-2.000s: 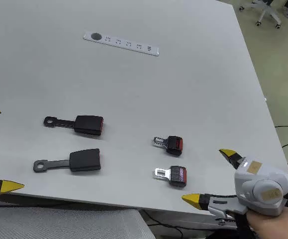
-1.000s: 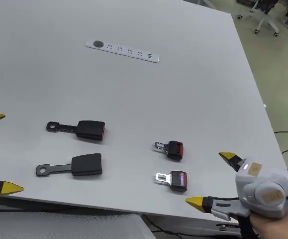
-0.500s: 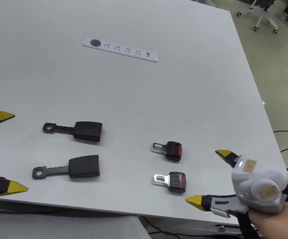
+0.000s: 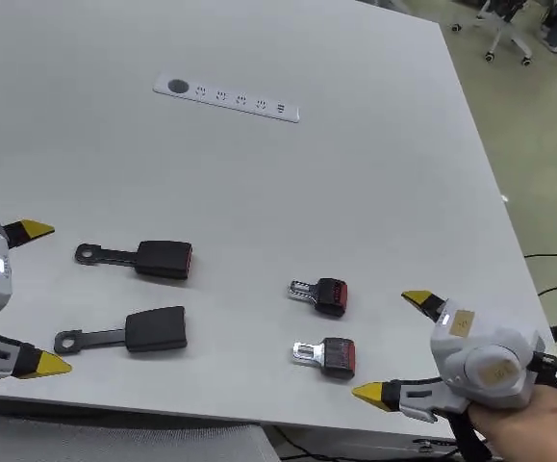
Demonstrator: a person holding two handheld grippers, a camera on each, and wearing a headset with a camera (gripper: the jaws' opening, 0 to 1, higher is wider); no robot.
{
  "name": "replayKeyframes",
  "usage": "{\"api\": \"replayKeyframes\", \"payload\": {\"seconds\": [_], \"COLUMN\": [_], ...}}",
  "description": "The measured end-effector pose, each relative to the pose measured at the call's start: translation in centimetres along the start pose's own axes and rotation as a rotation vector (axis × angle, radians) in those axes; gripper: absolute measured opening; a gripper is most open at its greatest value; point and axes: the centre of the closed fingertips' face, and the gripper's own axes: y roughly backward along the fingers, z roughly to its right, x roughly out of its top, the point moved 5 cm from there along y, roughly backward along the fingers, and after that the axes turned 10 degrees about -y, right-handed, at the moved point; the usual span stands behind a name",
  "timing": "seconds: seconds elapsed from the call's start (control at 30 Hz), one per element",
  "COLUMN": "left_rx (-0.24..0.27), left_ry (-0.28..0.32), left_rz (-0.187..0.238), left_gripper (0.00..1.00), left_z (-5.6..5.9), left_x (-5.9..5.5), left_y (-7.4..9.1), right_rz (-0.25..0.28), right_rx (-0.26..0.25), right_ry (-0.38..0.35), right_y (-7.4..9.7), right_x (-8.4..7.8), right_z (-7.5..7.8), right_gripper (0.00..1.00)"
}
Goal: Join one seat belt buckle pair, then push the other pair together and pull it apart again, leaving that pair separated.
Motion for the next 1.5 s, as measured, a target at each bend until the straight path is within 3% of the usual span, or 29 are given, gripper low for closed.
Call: {"api": "replayKeyframes", "payload": {"seconds": [0.6, 1.03, 1.43, 1.5], "left_rx": [-0.072, -0.168, -0.292, -0.294], "left_ry": [-0.022, -0.038, -0.087, -0.101], "left_rz": [-0.017, -0.046, -0.079, -0.082], "left_gripper": [0.87, 0.71, 0.59, 0.58], "left_z": [1.2, 2.2, 3.3, 3.4], "left_x": [1.4, 2.4, 2.3, 2.3], "left_y": [-2.6, -5.4, -8.8, -9.2], "right_rz": [-0.027, -0.051, -0.115, -0.123], "right_rx": [0.047, 0.114, 0.194, 0.205], "right_ry": [0.058, 0.106, 0.161, 0.173], "right_y": [-1.1, -2.7, -5.1, -5.5], "right_x": [0.3, 0.3, -1.0, -1.1], "right_z": [-0.6, -1.1, -1.7, -1.8], "right_gripper": [0.77, 0.65, 0.53, 0.5]}}
